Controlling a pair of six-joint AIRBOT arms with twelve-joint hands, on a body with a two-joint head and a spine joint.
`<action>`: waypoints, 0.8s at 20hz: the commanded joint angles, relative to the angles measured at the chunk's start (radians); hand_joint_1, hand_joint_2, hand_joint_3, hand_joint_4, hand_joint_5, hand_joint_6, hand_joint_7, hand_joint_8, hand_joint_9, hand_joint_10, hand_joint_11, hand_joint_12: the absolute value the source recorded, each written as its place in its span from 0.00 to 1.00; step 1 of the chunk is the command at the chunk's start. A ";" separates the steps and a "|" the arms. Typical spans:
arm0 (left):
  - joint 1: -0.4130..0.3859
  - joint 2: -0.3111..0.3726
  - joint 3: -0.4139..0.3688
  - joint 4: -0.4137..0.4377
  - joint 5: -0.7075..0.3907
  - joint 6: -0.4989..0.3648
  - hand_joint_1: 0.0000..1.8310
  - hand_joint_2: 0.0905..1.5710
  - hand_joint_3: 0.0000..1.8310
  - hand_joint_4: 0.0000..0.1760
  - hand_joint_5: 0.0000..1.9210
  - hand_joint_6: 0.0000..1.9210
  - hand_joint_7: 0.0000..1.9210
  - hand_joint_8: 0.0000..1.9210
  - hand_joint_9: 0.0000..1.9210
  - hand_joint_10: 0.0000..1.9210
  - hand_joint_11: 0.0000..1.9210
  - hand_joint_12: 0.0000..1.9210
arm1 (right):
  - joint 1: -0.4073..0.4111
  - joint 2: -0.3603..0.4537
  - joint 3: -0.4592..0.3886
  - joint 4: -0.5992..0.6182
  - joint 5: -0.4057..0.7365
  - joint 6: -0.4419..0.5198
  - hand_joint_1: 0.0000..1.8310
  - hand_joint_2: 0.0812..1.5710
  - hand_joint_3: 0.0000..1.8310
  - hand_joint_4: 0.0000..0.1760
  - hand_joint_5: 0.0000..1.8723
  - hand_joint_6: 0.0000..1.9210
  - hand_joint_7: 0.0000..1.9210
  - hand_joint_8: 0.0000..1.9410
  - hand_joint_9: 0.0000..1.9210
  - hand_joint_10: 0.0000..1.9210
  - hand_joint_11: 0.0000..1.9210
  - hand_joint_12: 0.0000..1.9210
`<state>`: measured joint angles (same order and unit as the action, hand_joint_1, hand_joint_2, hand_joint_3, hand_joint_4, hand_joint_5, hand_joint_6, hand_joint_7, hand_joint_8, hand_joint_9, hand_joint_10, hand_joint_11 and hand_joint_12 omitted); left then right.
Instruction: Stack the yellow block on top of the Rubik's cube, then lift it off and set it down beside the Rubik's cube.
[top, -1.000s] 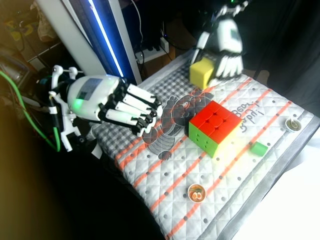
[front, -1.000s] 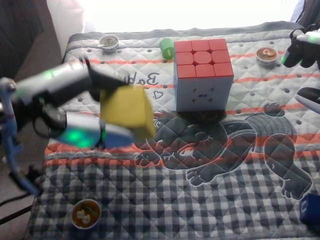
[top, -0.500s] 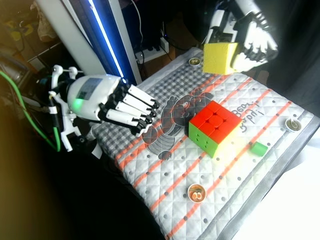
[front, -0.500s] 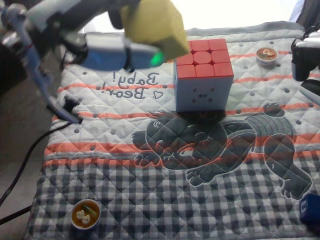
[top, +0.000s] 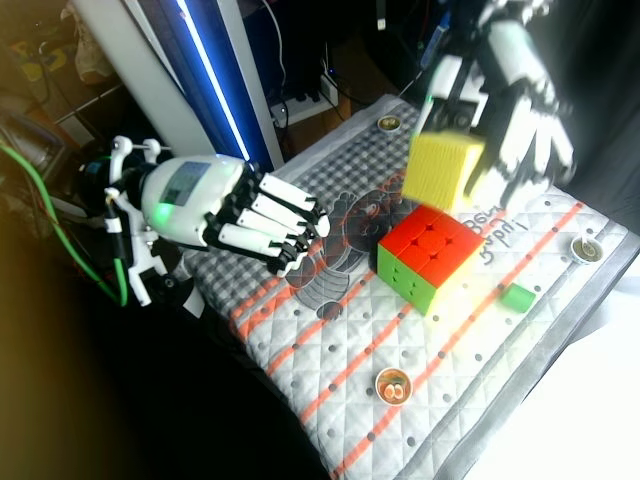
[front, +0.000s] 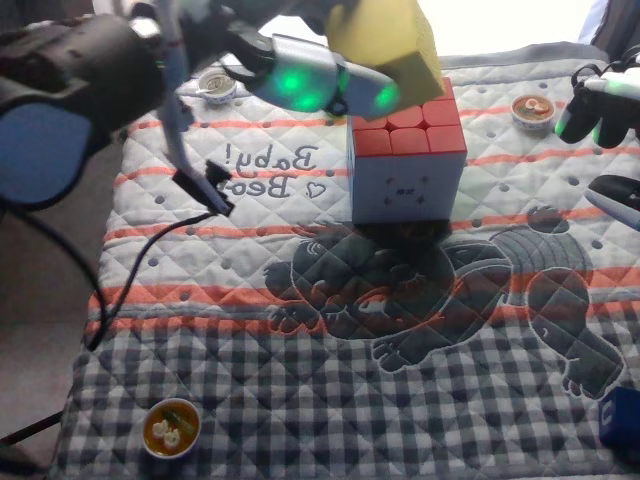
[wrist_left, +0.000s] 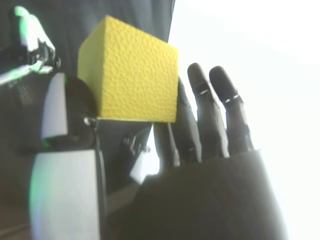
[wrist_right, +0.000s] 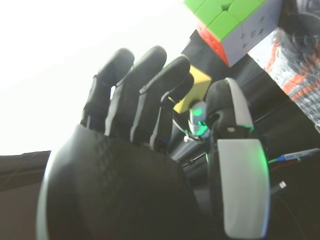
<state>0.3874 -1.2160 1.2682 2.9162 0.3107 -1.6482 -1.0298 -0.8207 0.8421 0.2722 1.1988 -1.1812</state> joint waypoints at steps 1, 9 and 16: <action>-0.020 -0.012 0.011 -0.001 0.085 -0.008 0.63 0.70 0.00 0.00 0.49 0.54 0.38 0.03 0.18 0.27 0.00 0.76 | 0.006 -0.001 0.007 -0.013 0.122 0.000 0.57 0.74 0.00 0.00 0.29 0.52 0.36 0.59 0.27 0.72 0.09 0.97; -0.018 -0.076 0.084 -0.032 0.017 -0.008 0.55 0.66 0.00 0.00 0.33 0.17 0.27 0.01 0.03 0.35 0.00 0.70 | 0.006 -0.003 0.008 -0.014 0.121 0.000 0.54 0.75 0.00 0.00 0.28 0.50 0.37 0.56 0.28 0.70 0.09 0.95; -0.015 -0.079 0.091 -0.039 0.010 -0.008 0.45 0.58 0.00 1.00 0.11 0.00 0.08 0.00 0.00 0.14 0.00 0.50 | 0.006 -0.003 0.008 -0.013 0.121 0.000 0.53 0.76 0.00 0.00 0.27 0.52 0.36 0.57 0.28 0.72 0.11 0.97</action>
<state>0.3843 -1.2926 1.3579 2.8773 0.2100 -1.6505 -1.0298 -0.8238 0.8471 0.2718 1.1984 -1.1812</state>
